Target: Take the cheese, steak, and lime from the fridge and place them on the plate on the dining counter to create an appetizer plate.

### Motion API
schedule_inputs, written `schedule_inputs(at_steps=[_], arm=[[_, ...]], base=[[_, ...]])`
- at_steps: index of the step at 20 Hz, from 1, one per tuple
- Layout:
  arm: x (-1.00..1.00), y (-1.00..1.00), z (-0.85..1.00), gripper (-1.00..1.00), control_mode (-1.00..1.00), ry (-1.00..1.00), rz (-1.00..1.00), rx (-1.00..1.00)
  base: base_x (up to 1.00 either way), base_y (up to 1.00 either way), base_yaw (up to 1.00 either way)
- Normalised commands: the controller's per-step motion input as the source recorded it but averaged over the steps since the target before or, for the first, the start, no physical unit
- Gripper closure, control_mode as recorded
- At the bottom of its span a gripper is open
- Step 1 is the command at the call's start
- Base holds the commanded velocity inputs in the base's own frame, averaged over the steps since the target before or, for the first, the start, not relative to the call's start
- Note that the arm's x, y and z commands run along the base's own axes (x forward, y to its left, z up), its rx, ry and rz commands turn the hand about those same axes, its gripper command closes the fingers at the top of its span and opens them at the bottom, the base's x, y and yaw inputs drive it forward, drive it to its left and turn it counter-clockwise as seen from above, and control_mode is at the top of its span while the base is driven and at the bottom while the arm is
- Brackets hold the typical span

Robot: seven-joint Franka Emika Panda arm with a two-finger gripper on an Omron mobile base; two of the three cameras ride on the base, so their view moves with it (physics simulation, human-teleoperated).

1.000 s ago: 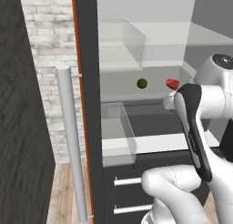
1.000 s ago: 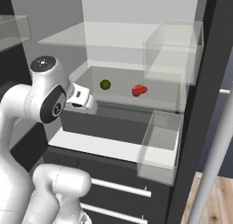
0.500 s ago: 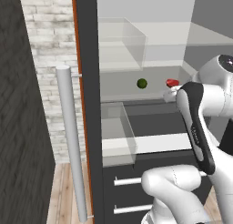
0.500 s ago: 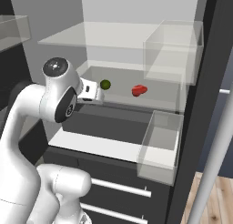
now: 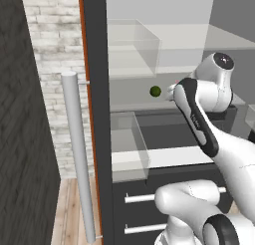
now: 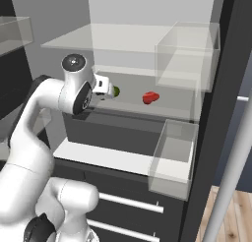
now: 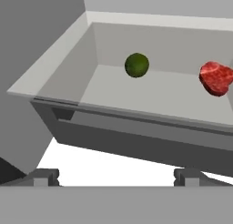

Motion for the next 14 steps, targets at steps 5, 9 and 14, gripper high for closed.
schedule_inputs(at_steps=[5, 9, 14], arm=[[0.82, 0.05, -0.05, -1.00, -1.00, 0.00, 0.00, 0.00], [0.75, 0.01, -0.19, -1.00, -1.00, 0.00, 0.00, 0.00], [0.68, 0.00, -0.33, -1.00, -1.00, 0.00, 0.00, 0.00]], base=[[0.00, 0.00, 0.00], [0.00, 0.00, 0.00], [0.00, 0.00, 0.00]])
